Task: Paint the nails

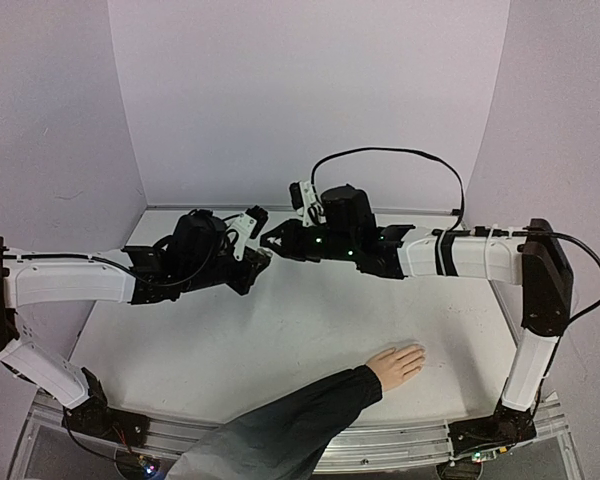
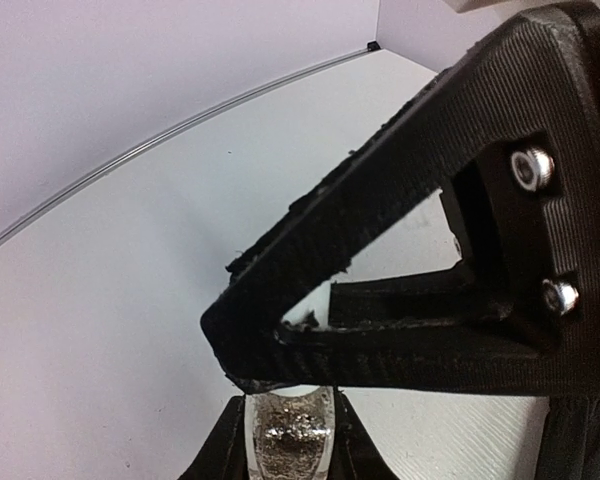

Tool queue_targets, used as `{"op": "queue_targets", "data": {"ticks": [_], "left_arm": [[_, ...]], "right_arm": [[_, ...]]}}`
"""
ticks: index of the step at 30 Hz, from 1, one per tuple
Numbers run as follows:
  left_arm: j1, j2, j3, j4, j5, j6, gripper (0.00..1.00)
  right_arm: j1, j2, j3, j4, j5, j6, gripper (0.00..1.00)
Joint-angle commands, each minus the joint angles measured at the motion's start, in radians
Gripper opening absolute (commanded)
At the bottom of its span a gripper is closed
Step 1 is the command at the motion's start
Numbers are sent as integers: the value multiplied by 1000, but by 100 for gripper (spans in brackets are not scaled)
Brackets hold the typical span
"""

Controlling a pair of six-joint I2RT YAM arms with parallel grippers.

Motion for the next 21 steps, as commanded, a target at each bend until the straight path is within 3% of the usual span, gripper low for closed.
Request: {"op": "queue_targets", "data": {"ticks": [1, 4, 7, 8, 12, 14, 17, 21], "left_arm": [[-5, -42, 26, 54, 64, -12, 0], [-3, -68, 23, 55, 202, -14, 0], [13, -100, 27, 55, 484, 10, 0], [26, -115, 30, 55, 621, 16, 0], [73, -127, 71, 55, 1278, -9, 0], [74, -104, 112, 54, 1458, -56, 0], [74, -78, 139, 55, 1457, -95, 0], [74, -59, 126, 55, 1299, -100, 0]], "right_arm": [[7, -31, 0, 69, -30, -42, 3], [-5, -86, -45, 81, -60, -120, 0], [-35, -161, -105, 120, -208, -249, 0], [-47, -188, -135, 145, -313, -311, 0], [-56, -265, -232, 183, -1135, -588, 0], [-55, -275, -245, 181, -1246, -581, 0], [-56, -291, -272, 177, -1233, -593, 0], [-56, -317, -290, 178, -1105, -619, 0]]}}
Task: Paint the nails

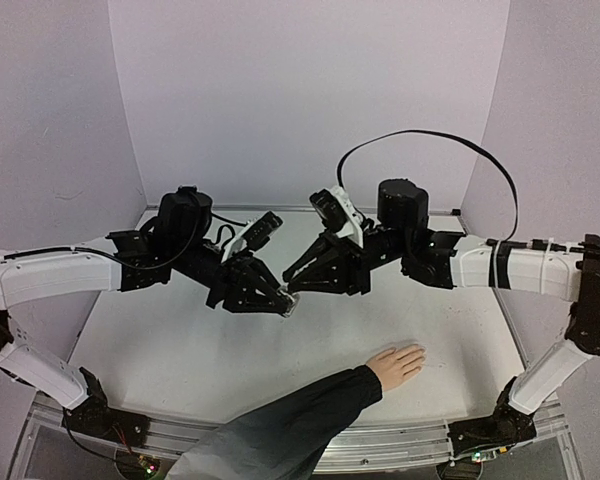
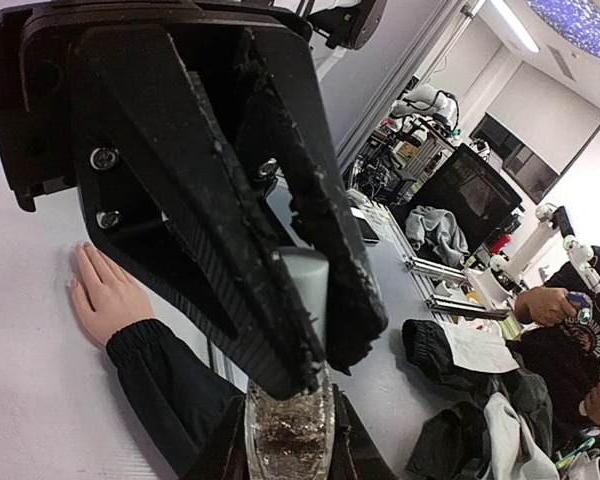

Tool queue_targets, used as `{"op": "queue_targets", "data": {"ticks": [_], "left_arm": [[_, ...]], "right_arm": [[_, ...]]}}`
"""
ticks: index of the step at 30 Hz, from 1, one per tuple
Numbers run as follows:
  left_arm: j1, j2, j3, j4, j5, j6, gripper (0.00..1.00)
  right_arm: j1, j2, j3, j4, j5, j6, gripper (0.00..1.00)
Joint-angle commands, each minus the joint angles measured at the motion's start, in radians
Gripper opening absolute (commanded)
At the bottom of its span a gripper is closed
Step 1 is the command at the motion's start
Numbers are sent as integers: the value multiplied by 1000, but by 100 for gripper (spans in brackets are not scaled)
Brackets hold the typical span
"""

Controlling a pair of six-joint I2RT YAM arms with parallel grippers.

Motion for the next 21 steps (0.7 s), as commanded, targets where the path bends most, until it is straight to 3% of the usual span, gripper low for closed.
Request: {"op": "queue_targets", "data": {"ticks": [1, 4, 5, 6, 8, 11, 13, 16, 21], "left_arm": [[21, 3, 49, 73, -19, -13, 0], [21, -14, 14, 73, -277, 10, 0], [21, -28, -3, 72, -387, 19, 0], [19, -42, -28, 73, -489, 37, 0], [16, -70, -62, 72, -701, 56, 0], [6, -94, -95, 73, -997, 76, 0], [-2, -93, -106, 72, -1132, 92, 0], [-6, -74, -105, 74, -1228, 101, 0], [-8, -33, -88, 75, -1281, 110, 0]], "right_arm": [[-6, -38, -36, -20, -76, -59, 0], [-23, -51, -32, -21, 32, -40, 0], [-34, -56, -33, -20, 91, -29, 7], [-43, -61, -37, -20, 148, -9, 25], [-59, -65, -43, -25, 290, 22, 47], [-62, -42, -13, -83, 517, 66, 70], [-62, -8, 31, -124, 633, 125, 74], [-60, 65, 114, -182, 737, 258, 74], [-36, 128, 180, -174, 860, 445, 74]]}}
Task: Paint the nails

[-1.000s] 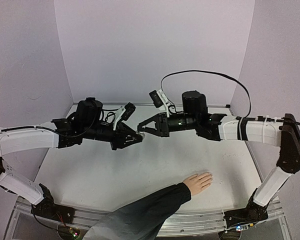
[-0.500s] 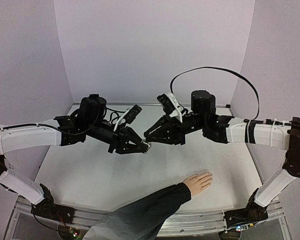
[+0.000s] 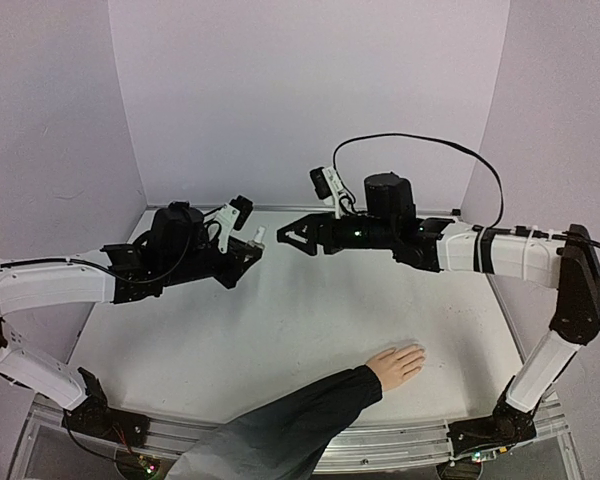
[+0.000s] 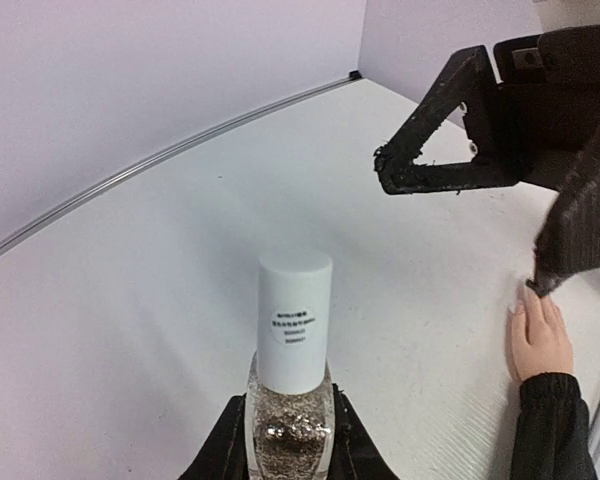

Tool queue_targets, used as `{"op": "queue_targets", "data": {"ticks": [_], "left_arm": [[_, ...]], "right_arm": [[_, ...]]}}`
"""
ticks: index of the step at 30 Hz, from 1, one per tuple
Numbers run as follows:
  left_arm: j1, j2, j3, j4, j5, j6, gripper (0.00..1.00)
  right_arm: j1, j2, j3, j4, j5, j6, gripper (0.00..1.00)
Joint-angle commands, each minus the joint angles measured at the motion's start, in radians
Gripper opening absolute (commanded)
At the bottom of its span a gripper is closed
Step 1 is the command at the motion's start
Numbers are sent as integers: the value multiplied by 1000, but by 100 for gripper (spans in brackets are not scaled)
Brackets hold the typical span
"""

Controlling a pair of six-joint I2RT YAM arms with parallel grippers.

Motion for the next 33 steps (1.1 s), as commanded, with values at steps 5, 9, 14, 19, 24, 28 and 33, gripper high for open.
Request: {"op": "queue_targets", "data": {"ticks": [5, 9, 14, 19, 24, 28, 33], "left_arm": [[-6, 36, 37, 50, -136, 41, 0], [-6, 37, 37, 51, -125, 46, 0], [-6, 47, 42, 51, -105, 44, 0], [-6, 47, 44, 50, -86, 37, 0], [-6, 23, 40, 50, -36, 23, 0], [23, -8, 39, 67, 268, 30, 0], [105, -14, 40, 164, 1022, 22, 0]], "right_arm": [[50, 110, 153, 18, 213, 259, 66], [77, 171, 216, 22, 212, 269, 60], [89, 234, 268, 27, 202, 286, 47], [89, 240, 274, 36, 202, 279, 23], [84, 218, 235, 46, 164, 241, 0], [37, 154, 143, 124, -28, 122, 0], [9, 41, -23, 306, -713, -137, 0]]}}
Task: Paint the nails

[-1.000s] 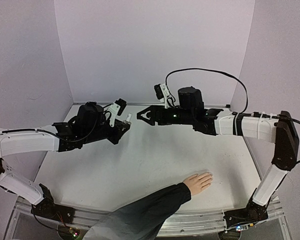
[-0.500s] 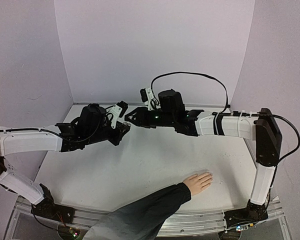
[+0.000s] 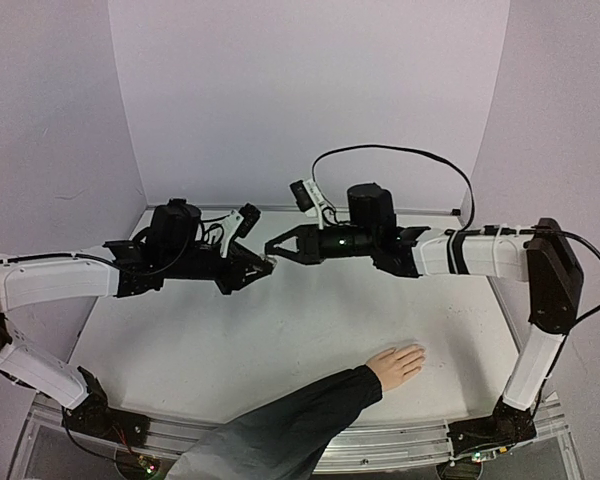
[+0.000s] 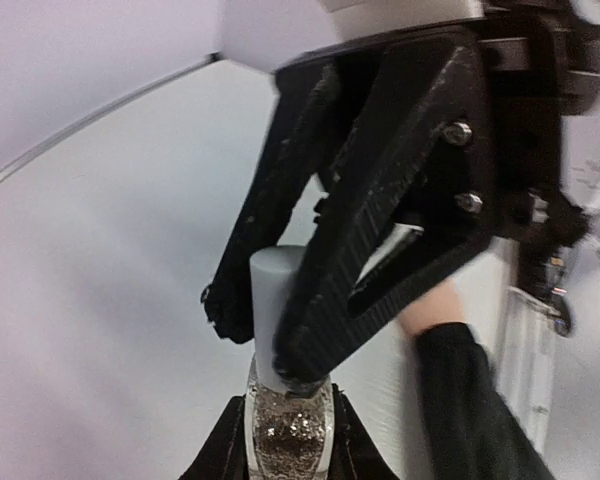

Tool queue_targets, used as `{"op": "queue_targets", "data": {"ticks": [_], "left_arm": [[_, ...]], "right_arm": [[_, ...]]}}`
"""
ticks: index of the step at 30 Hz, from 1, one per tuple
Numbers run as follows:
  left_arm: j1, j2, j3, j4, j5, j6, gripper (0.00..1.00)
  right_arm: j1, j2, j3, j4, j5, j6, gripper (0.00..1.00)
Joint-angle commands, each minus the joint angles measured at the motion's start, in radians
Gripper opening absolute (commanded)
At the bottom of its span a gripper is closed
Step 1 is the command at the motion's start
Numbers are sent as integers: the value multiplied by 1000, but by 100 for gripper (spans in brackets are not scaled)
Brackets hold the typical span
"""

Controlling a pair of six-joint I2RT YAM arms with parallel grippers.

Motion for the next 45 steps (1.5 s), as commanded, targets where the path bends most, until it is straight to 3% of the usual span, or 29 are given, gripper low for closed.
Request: {"op": "queue_targets", "data": {"ticks": [1, 4, 6, 10, 15, 18, 21, 25, 28, 30, 33, 45], "left_arm": [[42, -34, 67, 164, 823, -22, 0], [41, 66, 155, 166, 1133, -111, 0], [41, 97, 176, 168, 1112, -142, 0], [41, 81, 148, 169, 878, -99, 0], [41, 13, 74, 171, 375, -70, 0], [39, -18, 23, 169, 53, -65, 0], [39, -24, -3, 165, -149, -77, 0], [35, -25, -17, 155, -281, -95, 0], [28, -19, -19, 145, -350, -95, 0], [18, -14, -19, 139, -368, -82, 0], [-2, -8, -17, 129, -398, -47, 0], [-46, 8, -15, 116, -448, 25, 0]], "right_arm": [[-9, -129, -96, 182, -696, -280, 0], [-10, -153, -128, 176, -842, -289, 0], [-12, -171, -152, 174, -823, -297, 0], [-19, -208, -200, 173, -719, -320, 0], [-60, -239, -231, 167, -538, -289, 2], [-92, -253, -246, 162, -438, -260, 18], [-105, -280, -266, 145, -303, -240, 39], [-109, -297, -264, 59, -75, -211, 64], [-109, -279, -215, -56, 130, -128, 75], [-108, -255, -174, -130, 218, -48, 77], [-101, -215, -131, -133, 217, 47, 77], [32, -30, 100, -143, 310, 129, 77]]}}
